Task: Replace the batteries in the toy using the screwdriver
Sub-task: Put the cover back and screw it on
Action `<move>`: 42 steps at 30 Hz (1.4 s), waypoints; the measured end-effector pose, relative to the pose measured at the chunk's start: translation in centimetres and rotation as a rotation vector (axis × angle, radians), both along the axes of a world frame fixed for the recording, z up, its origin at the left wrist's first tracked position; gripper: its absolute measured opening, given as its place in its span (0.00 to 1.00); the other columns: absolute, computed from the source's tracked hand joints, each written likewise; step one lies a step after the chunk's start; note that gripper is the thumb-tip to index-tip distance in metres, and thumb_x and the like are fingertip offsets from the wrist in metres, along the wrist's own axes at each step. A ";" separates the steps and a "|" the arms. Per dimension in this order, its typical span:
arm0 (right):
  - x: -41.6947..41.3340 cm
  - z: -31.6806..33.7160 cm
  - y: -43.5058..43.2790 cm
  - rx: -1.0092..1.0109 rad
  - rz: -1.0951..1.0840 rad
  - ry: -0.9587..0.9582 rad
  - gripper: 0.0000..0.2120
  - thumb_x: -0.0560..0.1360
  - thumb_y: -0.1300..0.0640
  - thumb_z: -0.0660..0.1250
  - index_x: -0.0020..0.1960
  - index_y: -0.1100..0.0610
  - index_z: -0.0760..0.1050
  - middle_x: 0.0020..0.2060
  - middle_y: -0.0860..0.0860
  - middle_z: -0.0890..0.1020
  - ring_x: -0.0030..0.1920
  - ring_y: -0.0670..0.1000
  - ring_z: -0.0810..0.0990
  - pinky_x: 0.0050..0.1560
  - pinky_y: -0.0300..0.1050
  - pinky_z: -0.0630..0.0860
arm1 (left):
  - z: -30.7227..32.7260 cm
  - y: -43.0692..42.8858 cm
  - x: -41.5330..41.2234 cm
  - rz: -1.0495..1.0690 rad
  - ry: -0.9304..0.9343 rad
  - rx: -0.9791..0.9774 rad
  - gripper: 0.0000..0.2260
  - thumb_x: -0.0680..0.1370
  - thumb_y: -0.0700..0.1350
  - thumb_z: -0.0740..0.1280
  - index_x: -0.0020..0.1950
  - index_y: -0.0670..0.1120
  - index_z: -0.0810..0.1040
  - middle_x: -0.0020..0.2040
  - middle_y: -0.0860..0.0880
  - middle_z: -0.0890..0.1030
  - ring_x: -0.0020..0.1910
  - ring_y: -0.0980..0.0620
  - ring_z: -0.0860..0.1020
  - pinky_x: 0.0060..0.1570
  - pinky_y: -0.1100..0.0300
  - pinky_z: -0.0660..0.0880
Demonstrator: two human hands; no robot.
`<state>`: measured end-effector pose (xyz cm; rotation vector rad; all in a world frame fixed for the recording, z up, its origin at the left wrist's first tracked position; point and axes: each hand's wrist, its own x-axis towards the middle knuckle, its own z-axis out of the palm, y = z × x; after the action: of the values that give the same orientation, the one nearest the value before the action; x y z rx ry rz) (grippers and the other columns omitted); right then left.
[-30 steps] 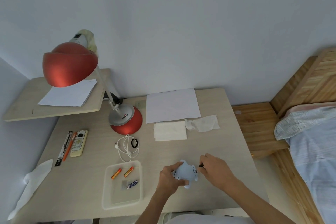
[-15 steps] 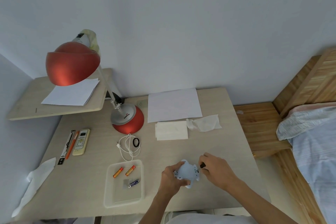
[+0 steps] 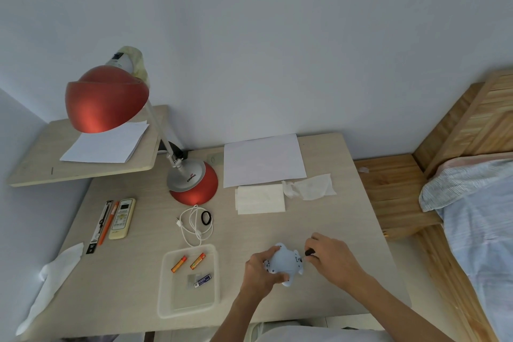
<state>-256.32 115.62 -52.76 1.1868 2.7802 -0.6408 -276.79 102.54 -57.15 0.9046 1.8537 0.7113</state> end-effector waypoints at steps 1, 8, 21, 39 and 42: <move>0.3 0.0 0.3 -0.009 -0.040 0.025 0.05 0.81 0.48 0.69 0.51 0.48 0.79 0.47 0.43 0.79 0.42 0.47 0.81 0.44 0.42 0.79 | 0.0 0.0 -0.1 -0.001 0.000 -0.002 0.39 0.64 0.52 0.86 0.74 0.55 0.79 0.65 0.53 0.82 0.60 0.54 0.81 0.51 0.74 0.76; 3.2 -1.7 1.6 0.103 -0.401 -0.027 0.06 0.76 0.46 0.75 0.44 0.45 0.81 0.39 0.42 0.79 0.36 0.44 0.80 0.35 0.43 0.80 | -0.2 -0.2 -0.3 -0.006 -0.030 -0.002 0.37 0.65 0.45 0.87 0.73 0.54 0.80 0.63 0.52 0.83 0.59 0.55 0.81 0.50 0.74 0.76; 5.7 -4.5 -1.6 -0.024 -0.494 -0.162 0.13 0.80 0.44 0.67 0.40 0.47 0.74 0.36 0.44 0.76 0.36 0.45 0.76 0.34 0.41 0.71 | -0.1 -1.4 -0.4 0.059 -0.070 0.041 0.36 0.64 0.43 0.88 0.70 0.54 0.82 0.62 0.56 0.83 0.51 0.62 0.80 0.49 0.73 0.75; 6.3 -4.9 -2.8 -0.229 -0.669 -0.004 0.15 0.77 0.46 0.75 0.37 0.49 0.75 0.31 0.45 0.79 0.33 0.45 0.79 0.33 0.43 0.72 | 0.6 -2.4 -1.1 0.048 -0.035 0.029 0.37 0.65 0.44 0.87 0.72 0.52 0.80 0.62 0.50 0.82 0.53 0.61 0.81 0.51 0.70 0.77; 6.5 -4.2 -2.8 -0.219 -0.736 0.027 0.15 0.76 0.46 0.77 0.36 0.51 0.76 0.30 0.45 0.80 0.33 0.47 0.79 0.36 0.49 0.79 | 1.2 -2.8 -1.3 0.028 0.006 -0.008 0.38 0.66 0.46 0.87 0.74 0.55 0.77 0.63 0.51 0.80 0.56 0.56 0.81 0.52 0.71 0.77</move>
<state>-249.83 112.86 -56.92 2.1452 2.1473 -0.9632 -278.13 99.70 -55.96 0.8779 1.8770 0.7182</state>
